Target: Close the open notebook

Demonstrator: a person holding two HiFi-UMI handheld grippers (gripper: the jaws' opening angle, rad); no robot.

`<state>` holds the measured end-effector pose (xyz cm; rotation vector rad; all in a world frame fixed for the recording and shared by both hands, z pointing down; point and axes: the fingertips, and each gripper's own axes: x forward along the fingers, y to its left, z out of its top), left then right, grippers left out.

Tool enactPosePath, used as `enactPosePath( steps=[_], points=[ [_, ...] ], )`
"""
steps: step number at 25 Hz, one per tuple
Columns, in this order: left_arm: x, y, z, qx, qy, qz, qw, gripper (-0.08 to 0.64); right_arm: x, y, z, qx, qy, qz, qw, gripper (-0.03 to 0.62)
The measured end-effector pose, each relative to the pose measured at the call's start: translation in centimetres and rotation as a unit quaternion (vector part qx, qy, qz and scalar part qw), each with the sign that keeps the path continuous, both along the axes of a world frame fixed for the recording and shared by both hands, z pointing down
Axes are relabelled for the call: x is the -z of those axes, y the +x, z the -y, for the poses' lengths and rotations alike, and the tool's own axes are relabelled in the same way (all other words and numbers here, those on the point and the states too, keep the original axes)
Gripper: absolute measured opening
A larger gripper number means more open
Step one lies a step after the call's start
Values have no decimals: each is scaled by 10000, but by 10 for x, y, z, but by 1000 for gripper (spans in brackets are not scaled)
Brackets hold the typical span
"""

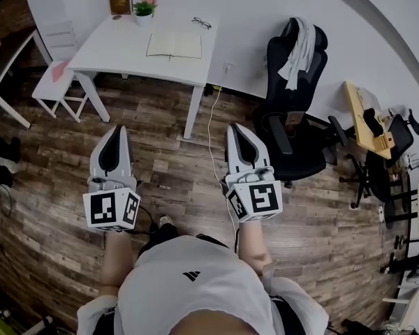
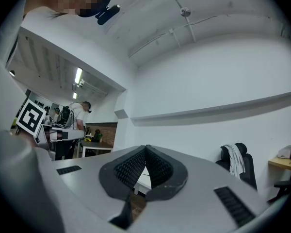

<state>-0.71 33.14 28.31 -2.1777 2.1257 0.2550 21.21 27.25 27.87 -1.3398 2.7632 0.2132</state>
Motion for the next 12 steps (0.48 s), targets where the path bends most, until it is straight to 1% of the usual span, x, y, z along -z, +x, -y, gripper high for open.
enactPosePath(
  steps=[7,12],
  points=[
    [2,-27,13,-87,109,32,9999,8,4,-22,12,-59,51,251,9997,-5],
    [2,-43,24,-136,145,66,9998,8,2,-38,19,-64,69,234,9997,-5]
  ],
)
